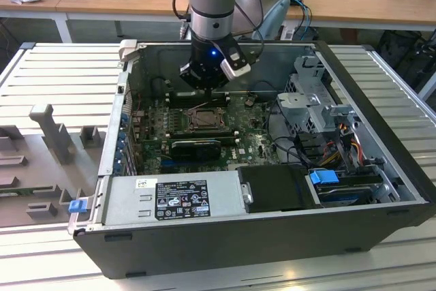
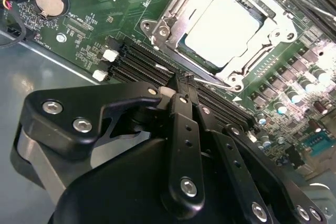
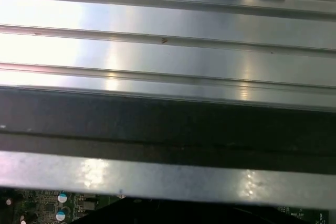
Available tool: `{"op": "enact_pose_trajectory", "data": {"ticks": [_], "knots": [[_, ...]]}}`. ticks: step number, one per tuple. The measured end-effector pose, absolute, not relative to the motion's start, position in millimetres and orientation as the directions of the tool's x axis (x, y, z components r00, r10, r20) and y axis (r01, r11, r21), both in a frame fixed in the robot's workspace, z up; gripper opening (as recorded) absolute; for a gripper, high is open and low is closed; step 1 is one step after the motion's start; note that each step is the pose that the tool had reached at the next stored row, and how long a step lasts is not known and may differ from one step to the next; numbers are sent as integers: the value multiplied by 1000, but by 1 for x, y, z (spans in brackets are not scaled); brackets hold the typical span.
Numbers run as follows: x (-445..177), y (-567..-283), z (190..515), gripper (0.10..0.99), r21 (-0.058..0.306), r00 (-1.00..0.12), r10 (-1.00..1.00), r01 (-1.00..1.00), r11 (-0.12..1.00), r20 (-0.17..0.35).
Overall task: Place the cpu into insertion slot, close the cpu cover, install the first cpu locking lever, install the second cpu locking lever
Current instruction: 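Install the first cpu locking lever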
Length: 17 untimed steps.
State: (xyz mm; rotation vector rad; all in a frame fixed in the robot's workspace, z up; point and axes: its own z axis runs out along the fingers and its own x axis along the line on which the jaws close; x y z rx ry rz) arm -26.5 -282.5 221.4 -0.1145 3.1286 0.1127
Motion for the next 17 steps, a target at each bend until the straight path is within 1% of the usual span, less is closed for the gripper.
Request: {"op": "enact_pose_trajectory", "data": {"ticks": [17], "knots": [[-18,-281,206,106,71,-996,-94,-95,993,-11]]}}
